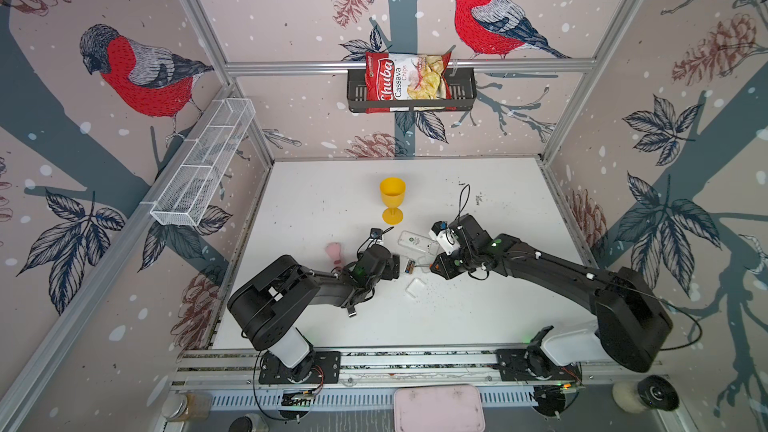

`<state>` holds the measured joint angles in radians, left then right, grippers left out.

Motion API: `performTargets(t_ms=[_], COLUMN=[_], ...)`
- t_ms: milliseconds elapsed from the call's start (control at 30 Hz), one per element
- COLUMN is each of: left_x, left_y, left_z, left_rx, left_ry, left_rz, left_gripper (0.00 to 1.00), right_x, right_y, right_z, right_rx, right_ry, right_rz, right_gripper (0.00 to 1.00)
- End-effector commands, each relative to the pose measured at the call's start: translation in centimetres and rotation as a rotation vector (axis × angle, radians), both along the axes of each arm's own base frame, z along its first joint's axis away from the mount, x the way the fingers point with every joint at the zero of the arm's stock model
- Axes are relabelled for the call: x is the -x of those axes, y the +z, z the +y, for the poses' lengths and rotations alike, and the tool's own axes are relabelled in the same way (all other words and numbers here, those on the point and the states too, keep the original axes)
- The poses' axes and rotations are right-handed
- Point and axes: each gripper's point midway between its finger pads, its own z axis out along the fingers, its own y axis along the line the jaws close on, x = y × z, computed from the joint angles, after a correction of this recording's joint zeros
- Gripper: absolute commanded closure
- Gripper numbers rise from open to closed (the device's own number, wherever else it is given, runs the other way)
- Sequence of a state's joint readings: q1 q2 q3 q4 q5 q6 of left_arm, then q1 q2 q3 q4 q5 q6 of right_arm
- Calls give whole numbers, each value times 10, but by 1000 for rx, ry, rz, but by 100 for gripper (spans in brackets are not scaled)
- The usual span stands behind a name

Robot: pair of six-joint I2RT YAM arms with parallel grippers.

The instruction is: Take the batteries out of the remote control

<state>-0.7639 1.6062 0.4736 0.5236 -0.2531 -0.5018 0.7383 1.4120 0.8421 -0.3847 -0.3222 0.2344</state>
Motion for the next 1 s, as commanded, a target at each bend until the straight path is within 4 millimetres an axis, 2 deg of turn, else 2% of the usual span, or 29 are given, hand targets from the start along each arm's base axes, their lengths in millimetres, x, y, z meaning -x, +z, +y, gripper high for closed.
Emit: performTargets(t_ms=[0, 967], left_x=[3, 8], left_y=[-3, -10], left_z=[-5, -9], left_rx=[42, 70], left_ry=[-9, -32], left_rz=[21, 42], left_gripper=[15, 18], right_x=[-2, -7], right_y=[1, -16], right_z=[1, 16], right_rx=[-1, -44], right_ry=[5, 11], right_rz=[-10, 25], right_gripper=[100, 100])
